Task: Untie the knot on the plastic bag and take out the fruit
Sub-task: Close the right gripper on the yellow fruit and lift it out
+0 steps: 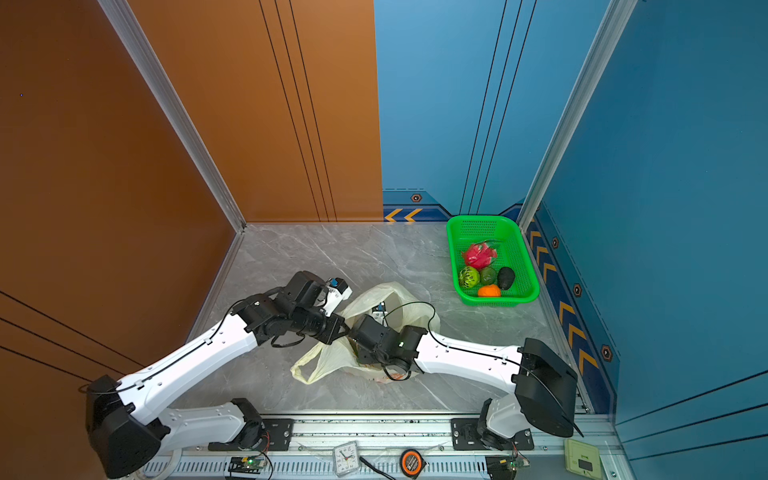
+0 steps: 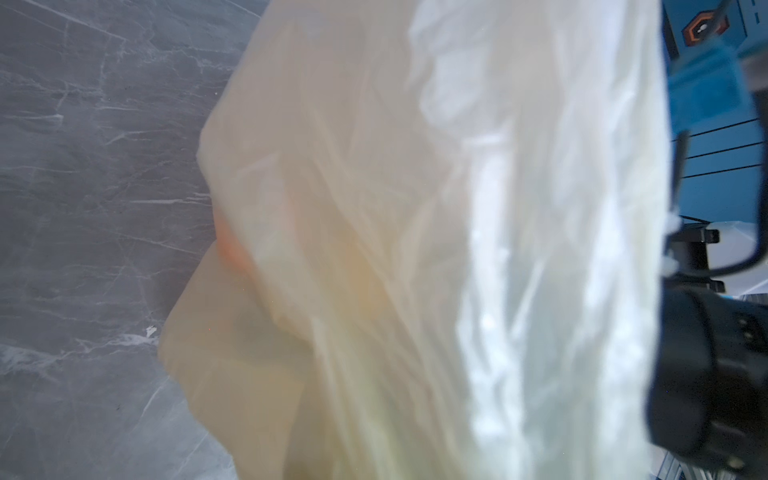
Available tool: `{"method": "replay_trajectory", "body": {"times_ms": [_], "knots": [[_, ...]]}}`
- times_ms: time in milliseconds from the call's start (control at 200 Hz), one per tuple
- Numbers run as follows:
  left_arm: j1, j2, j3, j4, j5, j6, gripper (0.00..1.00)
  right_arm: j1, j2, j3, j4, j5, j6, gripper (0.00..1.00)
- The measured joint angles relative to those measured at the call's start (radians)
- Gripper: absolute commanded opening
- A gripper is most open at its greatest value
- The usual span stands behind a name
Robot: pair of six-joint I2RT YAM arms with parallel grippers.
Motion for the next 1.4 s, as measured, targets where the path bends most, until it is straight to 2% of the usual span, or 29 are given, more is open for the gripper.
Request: {"method": "replay_trajectory", "body": {"times_ms": [441,651,821,1146,1247,1402], "knots": [[0.004,0.028,0.0,0.0,-0.008,-0.011,0.05,0.064,-0.115,0.095,-0.167,0.025,-0.016,0.44],[0.011,0.028,0.0,0.0,-0.023,-0.018,0.05,0.06,-0.209,0.105,-0.228,0.027,-0.013,0.44],[0.012,0.029,0.001,0.0,-0.025,-0.018,0.05,0.016,-0.281,0.124,-0.273,0.027,-0.013,0.43],[0.012,0.044,0.006,0.0,-0.037,-0.018,0.05,-0.207,-0.377,0.212,-0.346,-0.02,-0.041,0.42],[0.012,0.054,0.014,0.0,-0.04,-0.018,0.05,-0.322,-0.395,0.233,-0.362,-0.066,-0.066,0.42],[0.012,0.058,0.031,0.0,-0.042,-0.018,0.05,-0.569,-0.397,0.253,-0.373,-0.161,-0.134,0.42]]}}
